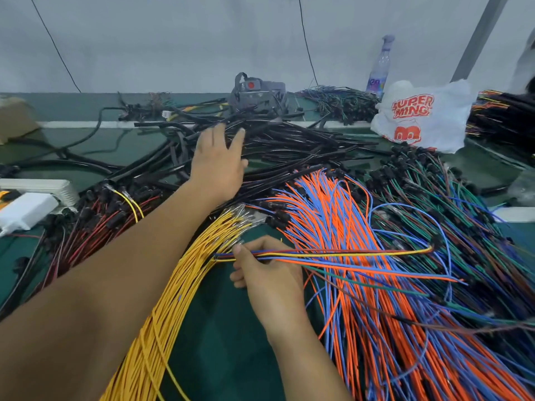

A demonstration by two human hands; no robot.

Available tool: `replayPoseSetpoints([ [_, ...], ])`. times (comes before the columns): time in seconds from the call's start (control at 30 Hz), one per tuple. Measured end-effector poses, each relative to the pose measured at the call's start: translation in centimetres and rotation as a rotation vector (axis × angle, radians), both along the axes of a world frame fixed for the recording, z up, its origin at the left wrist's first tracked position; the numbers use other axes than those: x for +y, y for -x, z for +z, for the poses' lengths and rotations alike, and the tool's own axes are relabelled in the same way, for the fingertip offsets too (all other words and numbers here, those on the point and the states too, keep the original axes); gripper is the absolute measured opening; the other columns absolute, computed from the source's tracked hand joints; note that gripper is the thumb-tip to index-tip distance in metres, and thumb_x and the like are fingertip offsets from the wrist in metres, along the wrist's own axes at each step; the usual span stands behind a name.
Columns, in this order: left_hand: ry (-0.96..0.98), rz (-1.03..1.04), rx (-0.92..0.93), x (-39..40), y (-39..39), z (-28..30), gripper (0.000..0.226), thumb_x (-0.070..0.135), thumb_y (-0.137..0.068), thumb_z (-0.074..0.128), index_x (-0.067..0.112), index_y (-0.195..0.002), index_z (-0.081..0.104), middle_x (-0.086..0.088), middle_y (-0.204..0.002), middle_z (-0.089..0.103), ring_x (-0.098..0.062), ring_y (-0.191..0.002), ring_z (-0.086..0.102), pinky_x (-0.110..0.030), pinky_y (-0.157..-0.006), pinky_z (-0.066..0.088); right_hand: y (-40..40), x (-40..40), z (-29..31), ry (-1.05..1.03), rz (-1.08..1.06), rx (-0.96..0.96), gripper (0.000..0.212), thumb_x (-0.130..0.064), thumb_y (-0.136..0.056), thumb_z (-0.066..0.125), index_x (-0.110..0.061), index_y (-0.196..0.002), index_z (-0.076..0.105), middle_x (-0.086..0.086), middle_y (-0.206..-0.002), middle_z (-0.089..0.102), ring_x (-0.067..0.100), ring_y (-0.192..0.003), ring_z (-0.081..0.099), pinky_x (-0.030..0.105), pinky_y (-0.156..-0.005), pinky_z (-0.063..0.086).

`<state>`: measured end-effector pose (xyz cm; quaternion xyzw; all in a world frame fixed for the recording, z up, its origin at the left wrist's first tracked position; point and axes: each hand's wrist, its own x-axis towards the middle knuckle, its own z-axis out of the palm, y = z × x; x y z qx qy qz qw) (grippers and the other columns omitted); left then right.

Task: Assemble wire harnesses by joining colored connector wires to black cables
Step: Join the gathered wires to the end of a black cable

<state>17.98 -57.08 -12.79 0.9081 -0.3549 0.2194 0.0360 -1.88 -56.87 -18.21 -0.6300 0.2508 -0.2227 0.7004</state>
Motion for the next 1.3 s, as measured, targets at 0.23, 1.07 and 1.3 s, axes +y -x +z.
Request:
replayPoseSetpoints([
  [0.23,-0.091,-0.327,0.421,-2.5,1.5,-2.0,0.044,0.042,-0.100,0.040,0.013,-0.131,0.051,-0.008,-0.135,0.048,-0.027,-0.127,0.039,-0.045,-0.104,0.036,-0.1,0.0,0.0,-0.022,0.008,0.002,0.017,-0.016,-0.088,0.067,-0.007,-0.074,0.062,-0.002,-0.051,0.057,0.007,-0.047,0.059,0.024,-0.048,0.046],
  [1.07,-0.074,-0.125,0.083,14.8,8.2,-2.7,0.037,0.046,-0.101,0.026,0.041,-0.133,0.044,0.005,-0.091,0.034,-0.024,-0.100,0.045,-0.037,-0.080,0.029,0.3,0.1,-0.2,0.071,-0.091,-0.072,0.019,-0.007,-0.088,0.066,-0.012,-0.070,0.060,0.001,-0.046,0.061,0.012,-0.045,0.062,0.024,-0.048,0.053],
  [1.3,0.044,0.062,0.064,15.0,10.6,-5.4,0.042,0.047,-0.093,0.046,0.045,-0.135,0.046,-0.002,-0.139,0.043,-0.024,-0.133,0.028,-0.044,-0.106,0.014,0.4,0.0,-0.3,0.088,-0.055,-0.097,0.019,-0.008,-0.089,0.065,-0.014,-0.071,0.061,0.000,-0.048,0.063,0.010,-0.046,0.063,0.022,-0.049,0.052],
])
